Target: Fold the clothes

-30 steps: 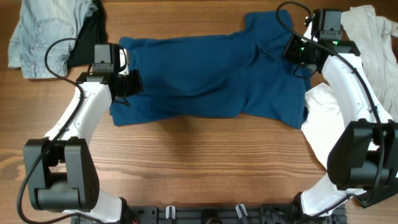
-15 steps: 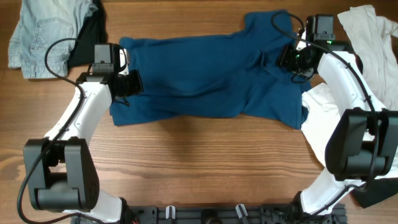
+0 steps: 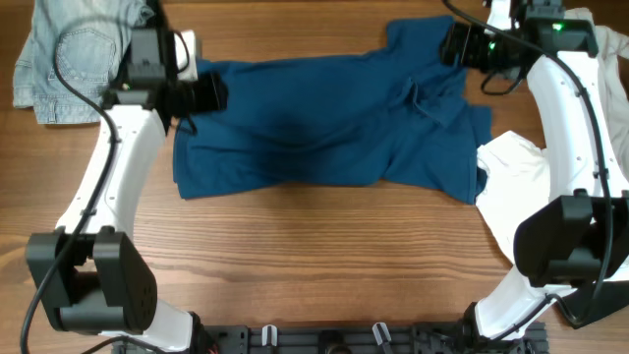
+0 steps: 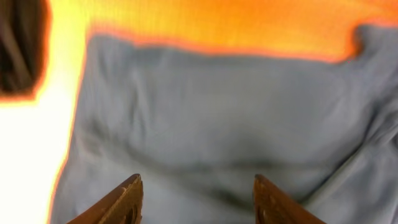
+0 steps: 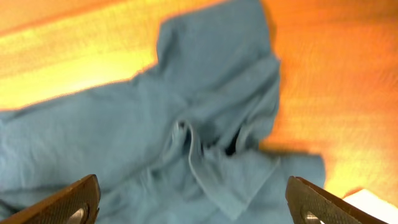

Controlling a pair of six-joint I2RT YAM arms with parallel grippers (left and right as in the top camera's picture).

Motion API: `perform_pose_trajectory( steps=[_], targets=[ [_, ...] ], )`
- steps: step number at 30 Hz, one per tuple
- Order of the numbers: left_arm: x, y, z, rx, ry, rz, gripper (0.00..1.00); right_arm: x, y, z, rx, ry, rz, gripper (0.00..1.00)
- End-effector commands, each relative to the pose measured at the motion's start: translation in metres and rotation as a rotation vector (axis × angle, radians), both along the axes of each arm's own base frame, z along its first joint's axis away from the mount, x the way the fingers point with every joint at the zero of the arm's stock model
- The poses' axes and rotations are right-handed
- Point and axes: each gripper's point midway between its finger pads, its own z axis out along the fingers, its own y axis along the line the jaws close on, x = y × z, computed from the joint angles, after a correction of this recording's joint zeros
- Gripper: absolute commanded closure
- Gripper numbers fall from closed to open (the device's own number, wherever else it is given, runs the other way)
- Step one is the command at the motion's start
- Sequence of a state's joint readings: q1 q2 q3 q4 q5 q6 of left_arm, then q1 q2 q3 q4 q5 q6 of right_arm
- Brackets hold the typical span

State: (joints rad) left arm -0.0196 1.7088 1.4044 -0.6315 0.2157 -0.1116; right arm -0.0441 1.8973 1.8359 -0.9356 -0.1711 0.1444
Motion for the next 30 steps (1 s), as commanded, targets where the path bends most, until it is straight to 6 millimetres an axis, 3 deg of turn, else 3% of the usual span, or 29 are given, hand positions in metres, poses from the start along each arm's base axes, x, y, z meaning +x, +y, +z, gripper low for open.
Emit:
perform_pose_trajectory(
  steps=[1, 3, 6, 8, 12, 18, 25, 27, 30],
  targets=[
    [0.038, 0.008, 0.041, 0.109, -0.146, -0.048, 0.31, 0.009, -0.006, 0.013, -0.054, -0.057, 0.010, 0.03],
    [0.061, 0.021, 0.039, 0.177, -0.170, -0.008, 0.24, 0.012, -0.006, 0.007, -0.050, -0.050, 0.013, 0.03],
    [0.088, 0.027, 0.025, 0.211, -0.190, -0.011, 0.21, 0.012, -0.001, -0.002, -0.028, -0.029, 0.029, 0.03],
    [0.116, 0.031, -0.002, 0.214, -0.206, -0.004, 0.20, 0.010, 0.000, -0.007, -0.023, -0.007, 0.034, 0.03],
    [0.137, 0.031, -0.048, 0.232, -0.202, -0.037, 0.14, 0.007, 0.002, -0.009, -0.026, 0.005, 0.042, 0.02],
    [0.140, 0.045, -0.110, 0.325, -0.122, -0.080, 0.14, 0.007, 0.003, -0.010, -0.028, 0.007, 0.046, 0.03],
    [0.134, 0.059, -0.146, 0.299, -0.050, -0.047, 0.14, 0.007, 0.004, -0.011, -0.024, 0.007, 0.048, 0.06],
    [0.133, 0.059, -0.155, 0.298, -0.038, -0.050, 0.18, 0.008, 0.004, -0.011, -0.024, 0.005, 0.049, 0.11],
    [0.132, 0.058, -0.165, 0.297, -0.026, -0.052, 0.39, 0.009, 0.004, -0.013, -0.024, 0.009, 0.048, 0.20]
  ],
)
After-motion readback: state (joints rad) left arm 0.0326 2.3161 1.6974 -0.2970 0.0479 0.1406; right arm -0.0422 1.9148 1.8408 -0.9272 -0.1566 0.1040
